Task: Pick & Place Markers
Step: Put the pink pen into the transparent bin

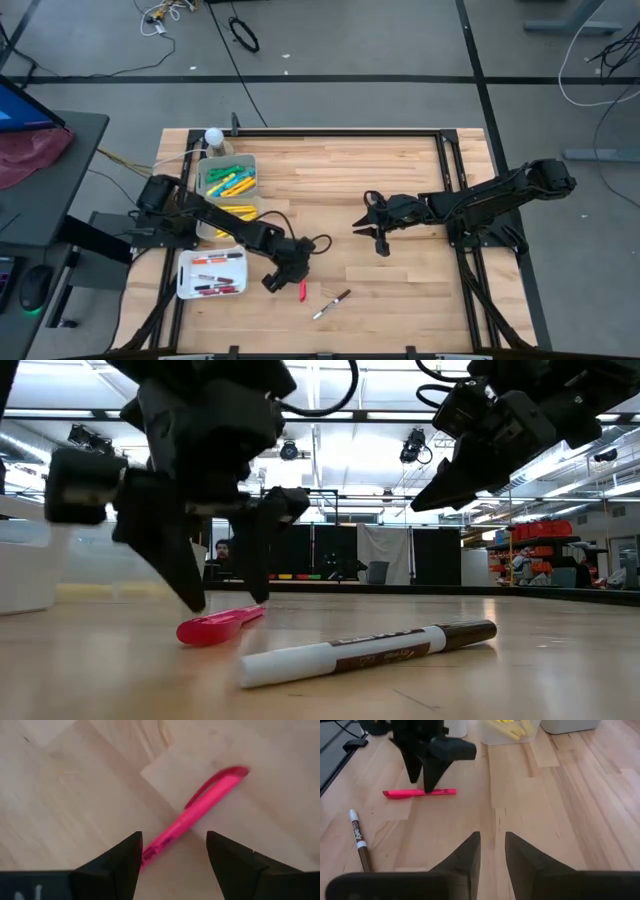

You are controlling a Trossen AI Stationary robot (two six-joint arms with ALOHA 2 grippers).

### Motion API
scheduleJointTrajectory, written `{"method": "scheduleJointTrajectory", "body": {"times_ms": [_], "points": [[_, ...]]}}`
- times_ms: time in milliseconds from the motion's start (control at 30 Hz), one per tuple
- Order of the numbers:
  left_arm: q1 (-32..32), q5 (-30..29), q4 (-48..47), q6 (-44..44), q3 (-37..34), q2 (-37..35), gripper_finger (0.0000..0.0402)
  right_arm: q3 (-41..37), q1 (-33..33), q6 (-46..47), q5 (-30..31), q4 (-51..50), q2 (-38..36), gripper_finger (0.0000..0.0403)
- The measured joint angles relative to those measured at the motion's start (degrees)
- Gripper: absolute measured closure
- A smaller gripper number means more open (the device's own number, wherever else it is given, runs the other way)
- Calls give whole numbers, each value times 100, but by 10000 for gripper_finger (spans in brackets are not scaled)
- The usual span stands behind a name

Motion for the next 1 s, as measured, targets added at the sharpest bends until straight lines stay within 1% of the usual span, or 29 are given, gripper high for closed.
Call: {"method": "scheduleJointTrajectory", "body": {"times_ms": [67, 167, 300, 400, 633, 700, 867, 1000], "points": [[-6, -88, 14, 222, 2, 123, 167, 0, 2, 65, 0, 3, 0, 314], [-3, -38, 94, 459, 24, 281, 160, 0, 2, 188, 0, 5, 0, 314], [89, 31, 133, 559, 24, 421, 171, 0, 2, 284, 0, 6, 0, 314], [210, 123, 164, 519, 22, 447, 197, 0, 2, 308, 0, 8, 0, 314], [536, 394, 306, 503, 15, 536, 277, 0, 2, 308, 2, 8, 0, 314], [579, 392, 372, 411, 14, 583, 297, 0, 2, 308, 2, 8, 0, 314], [622, 620, 714, 223, 24, 812, 342, 0, 2, 304, 2, 5, 0, 314], [624, 599, 849, -241, 17, 831, 370, 0, 2, 282, 4, -6, 0, 314]]}}
